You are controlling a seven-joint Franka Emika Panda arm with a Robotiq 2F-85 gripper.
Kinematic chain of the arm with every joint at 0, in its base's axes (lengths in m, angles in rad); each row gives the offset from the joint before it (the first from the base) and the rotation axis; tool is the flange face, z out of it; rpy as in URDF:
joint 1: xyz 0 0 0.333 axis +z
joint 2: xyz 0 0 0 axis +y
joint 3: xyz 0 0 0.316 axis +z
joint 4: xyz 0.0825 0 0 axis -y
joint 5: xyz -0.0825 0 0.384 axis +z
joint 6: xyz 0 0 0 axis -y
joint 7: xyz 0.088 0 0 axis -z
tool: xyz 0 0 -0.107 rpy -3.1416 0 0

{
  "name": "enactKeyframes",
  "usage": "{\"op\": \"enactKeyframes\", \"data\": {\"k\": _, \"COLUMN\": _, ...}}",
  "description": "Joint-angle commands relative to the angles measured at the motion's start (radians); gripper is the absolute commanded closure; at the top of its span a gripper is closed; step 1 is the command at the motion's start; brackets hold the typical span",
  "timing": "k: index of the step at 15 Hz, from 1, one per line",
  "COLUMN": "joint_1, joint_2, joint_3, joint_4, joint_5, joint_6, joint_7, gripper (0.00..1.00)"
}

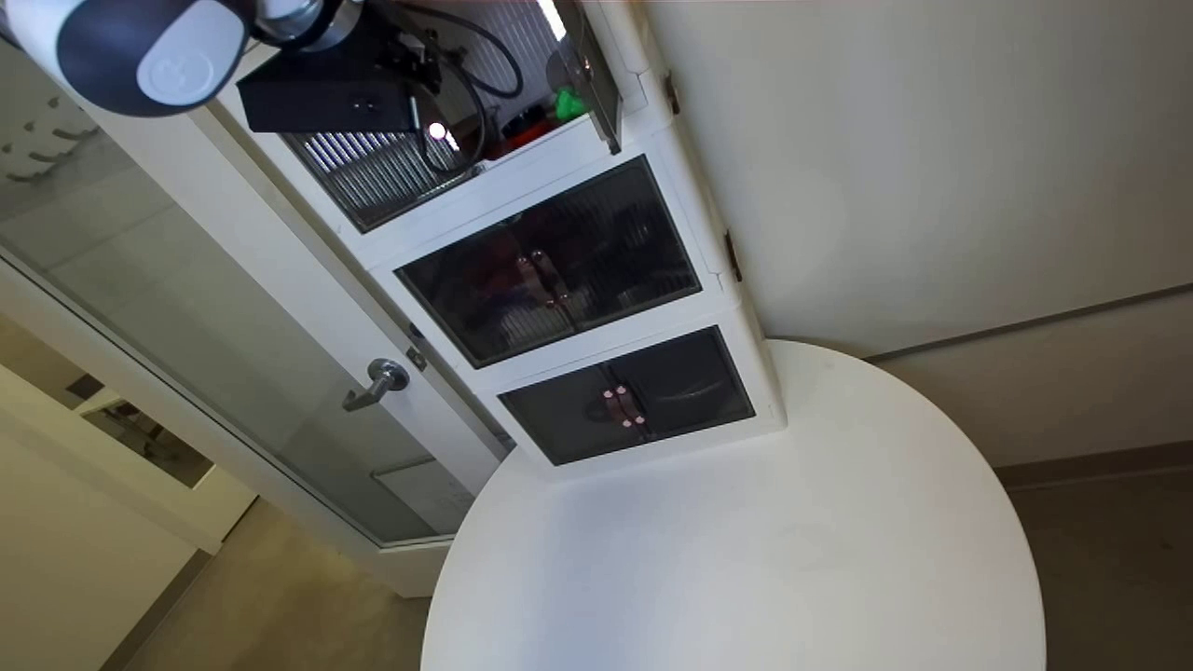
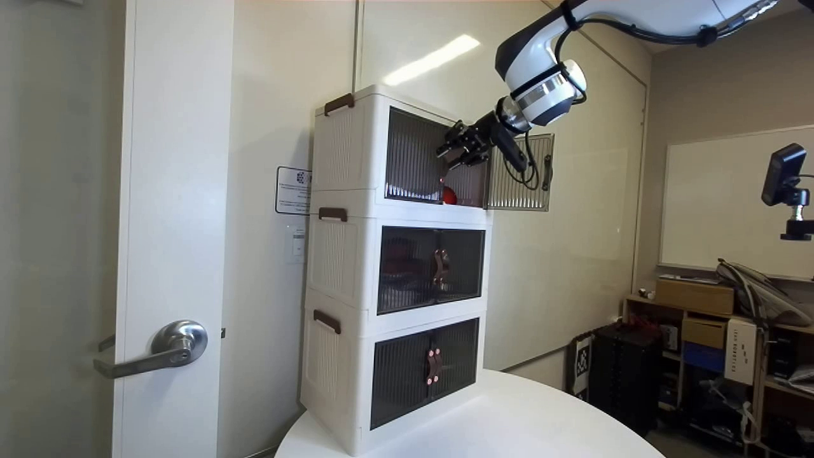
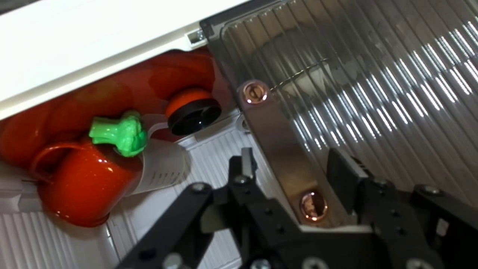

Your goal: Open the doors of the topmost cabinet

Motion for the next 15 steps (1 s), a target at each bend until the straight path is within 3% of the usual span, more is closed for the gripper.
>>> {"op": "enactKeyframes", "data": {"k": 1, "joint_1": 0.008, "joint_2": 0.016, "joint_3": 0.001, "joint_4": 0.025, "joint_5": -0.004, "joint_6": 0.029, "joint_7": -0.003, "gripper": 0.79}}
{"op": "enactKeyframes", "data": {"k": 4, "joint_1": 0.007, "joint_2": 0.012, "joint_3": -0.005, "joint_4": 0.017, "joint_5": -0.012, "joint_6": 0.037, "joint_7": 0.006, "gripper": 0.97}}
{"op": "enactKeyframes", "data": {"k": 9, "joint_1": 0.010, "joint_2": 0.000, "joint_3": -0.015, "joint_4": -0.002, "joint_5": -0.046, "joint_6": 0.038, "joint_7": 0.039, "gripper": 0.94}}
{"op": "enactKeyframes", "data": {"k": 15, "joint_1": 0.066, "joint_2": -0.033, "joint_3": -0.099, "joint_4": -0.050, "joint_5": -0.342, "joint_6": -0.019, "joint_7": 0.335, "gripper": 0.94}}
